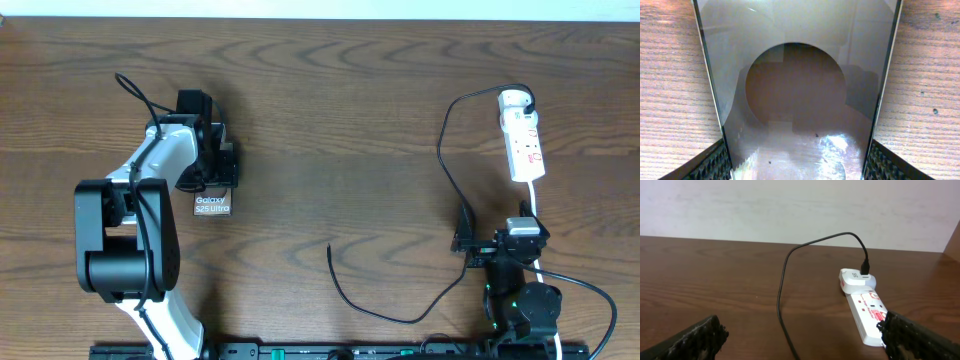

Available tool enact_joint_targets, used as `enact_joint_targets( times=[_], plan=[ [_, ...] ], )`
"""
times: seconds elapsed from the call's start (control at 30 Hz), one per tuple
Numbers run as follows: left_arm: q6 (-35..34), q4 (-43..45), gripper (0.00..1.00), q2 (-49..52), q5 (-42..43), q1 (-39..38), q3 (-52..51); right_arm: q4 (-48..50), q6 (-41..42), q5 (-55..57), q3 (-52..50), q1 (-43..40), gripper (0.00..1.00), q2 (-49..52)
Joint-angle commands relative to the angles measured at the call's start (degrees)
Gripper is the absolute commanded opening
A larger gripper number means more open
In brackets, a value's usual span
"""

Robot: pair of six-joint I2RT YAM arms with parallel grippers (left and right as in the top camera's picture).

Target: Plug charger to phone and switch on socket

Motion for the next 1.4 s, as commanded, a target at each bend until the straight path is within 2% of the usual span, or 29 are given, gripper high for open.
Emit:
enact_joint_targets(
  times=[0.0, 0.13, 0.67, 1.03, 1.1, 1.23, 1.37],
  plan=[
    [0.2, -0.3, 0.27, 0.7, 0.8, 0.0, -0.9, -0.2, -0.7, -0.5, -0.1, -0.3, 0.99, -0.3],
    [0.2, -0.2, 0.07, 0.7, 0.8, 0.0, -0.9, -0.2, -0.7, -0.5, -0.1, -0.3, 0.99, -0.3],
    [0.2, -0.2, 0.07, -0.3, 1.7, 0.0, 1.7, -0.2, -0.7, -0.5, -0.1, -0.3, 0.99, -0.3],
    [0.1, -0.3, 0.07, -11.8, 3.8, 0.0, 2.9, -0.2, -0.7, -0.5, -0.1, -0.3, 0.99, -0.3],
    [-0.3, -0.3, 0.07, -14.2, 5.2, 0.0, 2.9, -0.2, -0.7, -0.5, -0.1, -0.3, 0.99, -0.3],
    [-2.5, -0.3, 0.07, -19.3, 13.3, 0.0, 2.9, -0.2, -0.7, -0.5, -0.1, -0.3, 0.99, -0.3],
    [-11.0, -0.3, 0.07, -22.2, 20.2, 0.1, 2.9, -0.2, -0.7, -0.5, -0.1, -0.3, 0.99, -0.3]
  ],
)
